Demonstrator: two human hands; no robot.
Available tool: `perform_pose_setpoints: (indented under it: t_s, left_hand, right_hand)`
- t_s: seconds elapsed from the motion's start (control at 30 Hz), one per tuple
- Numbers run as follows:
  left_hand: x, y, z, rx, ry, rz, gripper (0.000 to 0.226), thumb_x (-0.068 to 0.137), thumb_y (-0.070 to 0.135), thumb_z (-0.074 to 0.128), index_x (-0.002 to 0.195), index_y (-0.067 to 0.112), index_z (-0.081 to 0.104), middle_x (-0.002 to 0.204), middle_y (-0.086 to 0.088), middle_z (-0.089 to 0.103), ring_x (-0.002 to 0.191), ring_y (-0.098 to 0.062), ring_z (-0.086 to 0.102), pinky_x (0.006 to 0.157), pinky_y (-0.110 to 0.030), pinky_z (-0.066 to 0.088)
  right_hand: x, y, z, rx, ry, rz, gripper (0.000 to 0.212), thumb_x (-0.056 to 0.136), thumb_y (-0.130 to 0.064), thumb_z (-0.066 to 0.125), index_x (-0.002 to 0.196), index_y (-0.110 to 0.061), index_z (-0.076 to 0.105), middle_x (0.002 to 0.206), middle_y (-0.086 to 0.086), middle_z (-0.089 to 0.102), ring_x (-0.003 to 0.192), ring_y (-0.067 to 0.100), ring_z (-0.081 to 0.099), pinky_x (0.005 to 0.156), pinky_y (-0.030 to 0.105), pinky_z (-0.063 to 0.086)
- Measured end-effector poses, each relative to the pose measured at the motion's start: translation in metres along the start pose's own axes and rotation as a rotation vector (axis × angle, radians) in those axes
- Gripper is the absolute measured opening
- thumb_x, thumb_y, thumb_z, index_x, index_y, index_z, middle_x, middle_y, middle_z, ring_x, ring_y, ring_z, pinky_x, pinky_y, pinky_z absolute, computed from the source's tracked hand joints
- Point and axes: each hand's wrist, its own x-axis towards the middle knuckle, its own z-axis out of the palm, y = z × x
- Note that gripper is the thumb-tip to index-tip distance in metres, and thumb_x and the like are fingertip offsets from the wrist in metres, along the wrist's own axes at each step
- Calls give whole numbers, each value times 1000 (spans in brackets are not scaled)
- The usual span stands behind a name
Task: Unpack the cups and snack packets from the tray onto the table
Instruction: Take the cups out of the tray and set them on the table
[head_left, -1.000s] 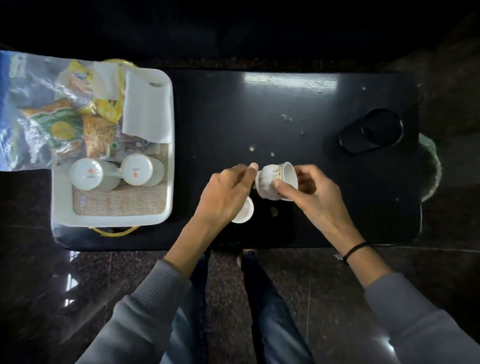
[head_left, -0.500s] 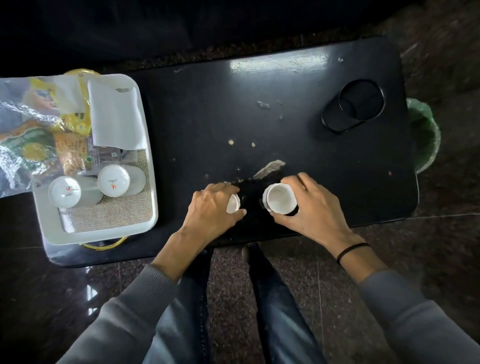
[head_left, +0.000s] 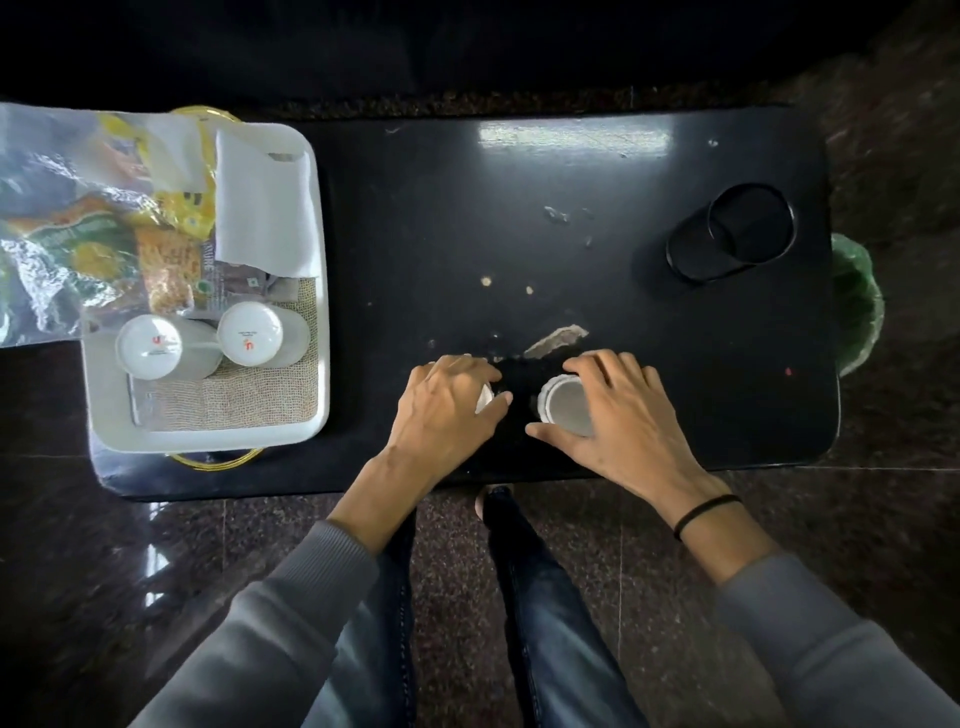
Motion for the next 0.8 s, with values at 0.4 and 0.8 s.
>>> perform_pose_setpoints:
  t_s: [0.4,0.8]
  left_hand:
    - [-15,-43,-41,-172,269,-96,30,101,26,56,125,17,71,132,2,69,133,-18,53,106,-35,37]
    - [-32,-164,-101,95,336,-244,71,87,38,75,149,18,46,153,-2,49,141,-25,44,107,-38,34]
  right_hand:
    - [60,-100,-39,194,78,-269,30,94,-28,67,118,-11,64,118,4,66,111,26,59,96,41,48]
    - [135,-232,-26,217,-114,-427,50,91,-30,73,133,-19,48,135,1,57,122,24,56,91,42,55]
